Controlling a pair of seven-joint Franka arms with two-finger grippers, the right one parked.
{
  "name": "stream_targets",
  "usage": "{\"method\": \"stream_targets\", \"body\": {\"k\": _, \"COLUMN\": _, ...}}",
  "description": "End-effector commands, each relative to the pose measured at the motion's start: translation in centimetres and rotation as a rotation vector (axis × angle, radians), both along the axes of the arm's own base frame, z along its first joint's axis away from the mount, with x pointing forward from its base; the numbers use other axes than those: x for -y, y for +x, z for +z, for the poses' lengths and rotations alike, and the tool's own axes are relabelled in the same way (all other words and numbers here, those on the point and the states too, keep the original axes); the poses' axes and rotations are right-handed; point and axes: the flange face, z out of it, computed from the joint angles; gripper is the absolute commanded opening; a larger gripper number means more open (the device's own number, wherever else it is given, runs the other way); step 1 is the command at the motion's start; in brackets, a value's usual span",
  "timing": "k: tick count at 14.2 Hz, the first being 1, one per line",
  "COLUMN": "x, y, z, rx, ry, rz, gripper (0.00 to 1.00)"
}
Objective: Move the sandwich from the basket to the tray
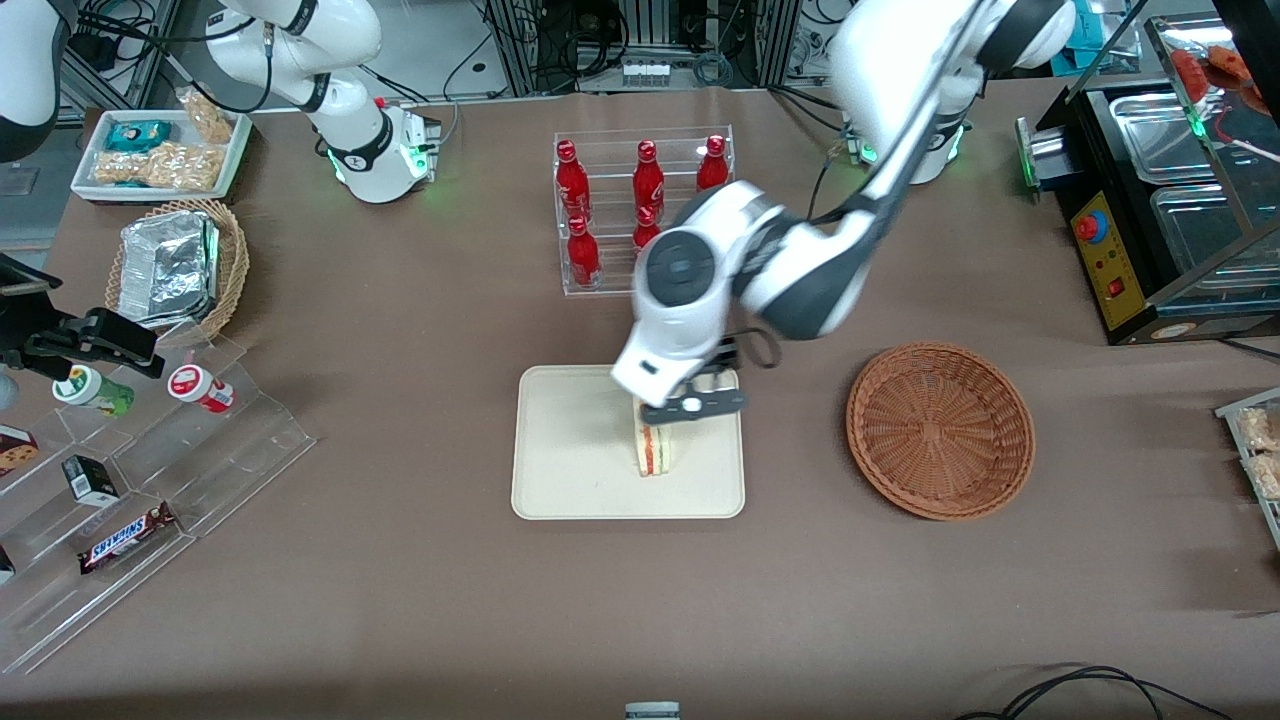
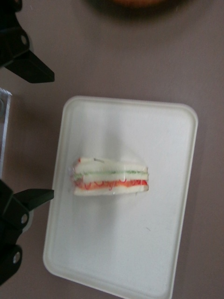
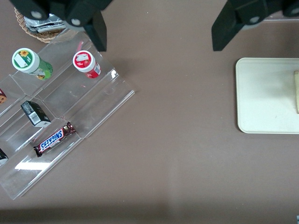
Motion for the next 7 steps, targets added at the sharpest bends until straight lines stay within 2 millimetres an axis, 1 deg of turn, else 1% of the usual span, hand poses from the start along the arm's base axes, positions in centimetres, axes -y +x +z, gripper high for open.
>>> {"method": "stream_targets", "body": {"k": 1, "x": -5.8, "y": 0.2, "z": 4.6, "rx": -0.075, "ry": -0.022, "rz": -0.025, "gripper": 1.00}}
{"method": "stream_targets", "body": {"k": 2, "x": -8.6, "y": 0.5, "z": 6.2, "rx": -0.096, "ry": -0.008, "rz": -0.013, "gripper": 1.00}}
{"method": "stream_targets", "body": {"k": 3, "x": -11.8, "y": 0.8, "z": 7.9, "rx": -0.116, "ry": 0.005, "rz": 0.008, "gripper": 1.00}}
{"method": "stream_targets", "body": {"k": 5, "x": -19.2, "y": 1.8, "z": 10.6, "rx": -0.172, "ry": 0.034, "rz": 0.096, "gripper": 1.00}}
{"method": "stream_targets", "body": {"k": 6, "x": -23.3, "y": 2.3, "z": 11.8, "rx": -0.189, "ry": 0.030, "rz": 0.108, "gripper": 1.00}}
{"method": "stream_targets", "body": {"k": 7, "x": -26.2, "y": 2.4, "z": 13.1, "rx": -0.197, "ry": 0.018, "rz": 0.074, "gripper": 1.00}}
